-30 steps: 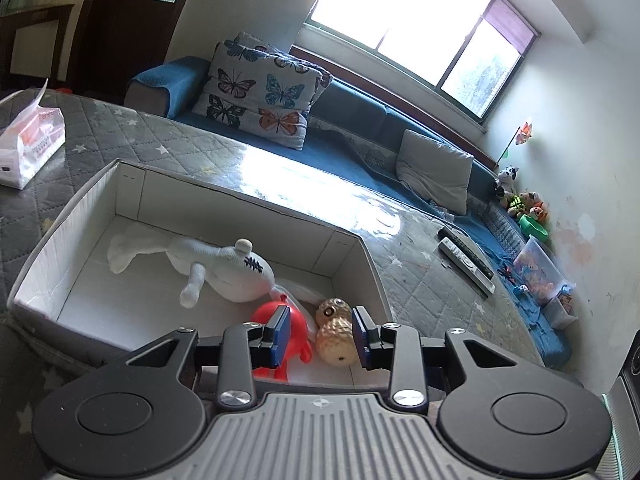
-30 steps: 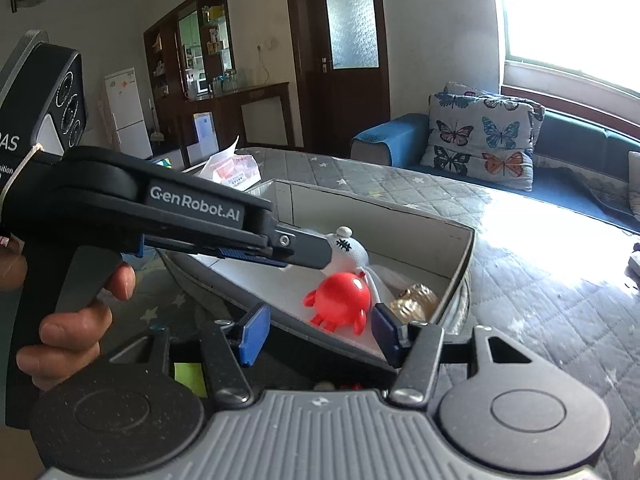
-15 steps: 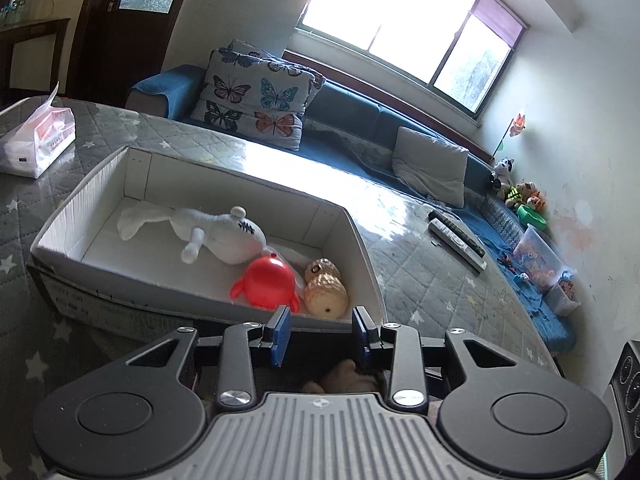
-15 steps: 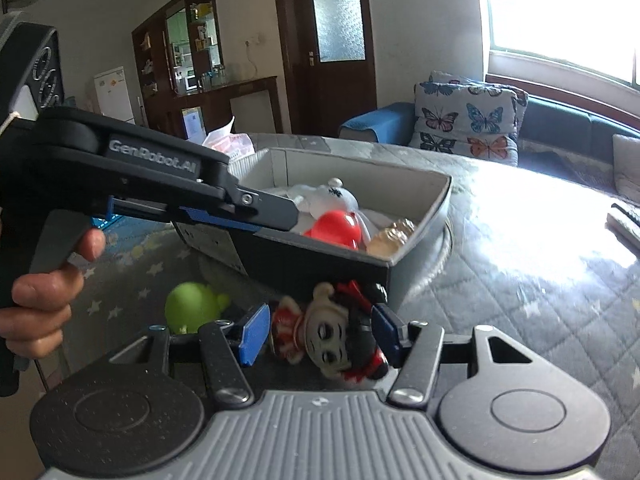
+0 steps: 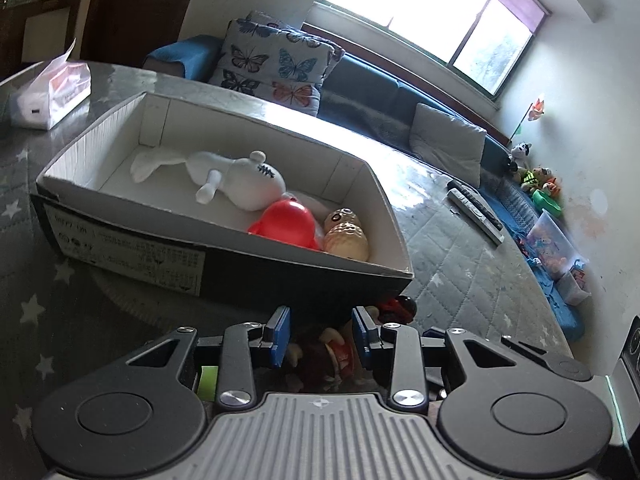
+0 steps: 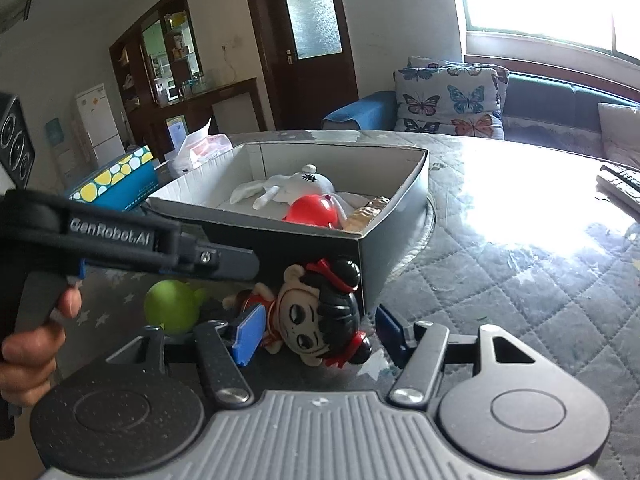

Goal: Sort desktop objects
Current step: 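Move both grippers to the doll figurine in red-and-black outfit, then close both grippers on the doll figurine and lift it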

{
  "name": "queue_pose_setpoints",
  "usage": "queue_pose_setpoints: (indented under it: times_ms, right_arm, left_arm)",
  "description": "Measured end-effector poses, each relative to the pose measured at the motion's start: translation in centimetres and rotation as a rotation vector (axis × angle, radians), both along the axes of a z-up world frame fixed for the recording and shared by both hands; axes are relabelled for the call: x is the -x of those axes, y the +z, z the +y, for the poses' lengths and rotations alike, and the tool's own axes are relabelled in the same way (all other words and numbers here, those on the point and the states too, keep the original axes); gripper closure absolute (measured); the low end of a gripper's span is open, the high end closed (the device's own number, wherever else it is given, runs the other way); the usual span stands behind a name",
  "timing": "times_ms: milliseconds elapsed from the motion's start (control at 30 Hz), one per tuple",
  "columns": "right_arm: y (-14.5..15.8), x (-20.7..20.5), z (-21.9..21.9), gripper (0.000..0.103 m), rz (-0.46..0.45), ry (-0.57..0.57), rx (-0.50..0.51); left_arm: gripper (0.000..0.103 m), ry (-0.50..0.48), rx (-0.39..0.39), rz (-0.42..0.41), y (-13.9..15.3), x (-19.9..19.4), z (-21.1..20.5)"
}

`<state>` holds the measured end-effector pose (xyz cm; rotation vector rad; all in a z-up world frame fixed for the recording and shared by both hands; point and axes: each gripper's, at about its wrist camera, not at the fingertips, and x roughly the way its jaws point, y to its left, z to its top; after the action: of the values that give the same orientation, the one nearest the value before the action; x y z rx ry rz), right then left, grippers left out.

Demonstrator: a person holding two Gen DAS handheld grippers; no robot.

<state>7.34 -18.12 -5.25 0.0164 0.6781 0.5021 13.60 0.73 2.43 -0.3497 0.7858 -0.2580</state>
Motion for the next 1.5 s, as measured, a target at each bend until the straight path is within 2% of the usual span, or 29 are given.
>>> queue_pose_setpoints:
  times_ms: [300, 533, 633, 667, 1100, 1233, 1500]
  right_arm:
    - [-0.7, -1.4, 0.9, 0.041, 0.020, 0.011, -0.004]
    - [-1.1, -2.1, 0.4, 0.046, 0.058, 0.020, -0.062]
    - [-1.0, -1.9, 0.2, 0.047, 0.059, 0.015, -0.071]
    - [-1.0, -1.8, 0.2, 0.051, 0.058, 0.011, -0.074]
    - [-0.9, 0.2, -1.8, 0.051, 0.067, -0.053, -0.110]
    - [-1.0, 1.0, -2.7, 0.051, 0.069, -0.076, -0.120]
    - [-1.2, 1.7, -3.6, 0.051, 0.074, -0.097, -0.142]
  left_arm:
    - [0.067, 0.010, 0.032, 0.040, -1.0, -0.5, 0.4]
    - [0.067, 0.019, 0.052, 0.048, -1.4, -0.7, 0.6]
    - [0.067, 0.020, 0.053, 0.044, -1.5, -0.6, 0.5]
    - [0.067, 0.019, 0.054, 0.044, -1.5, -0.6, 0.4]
    - [0.067, -0.013, 0.091, 0.058, -1.5, -0.2, -0.7]
    - [0.067, -0.030, 0.123, 0.082, -1.8, 0.1, -1.4]
    - [0.064, 0.008, 0.210, 0.140, -3.1, 0.3, -1.7]
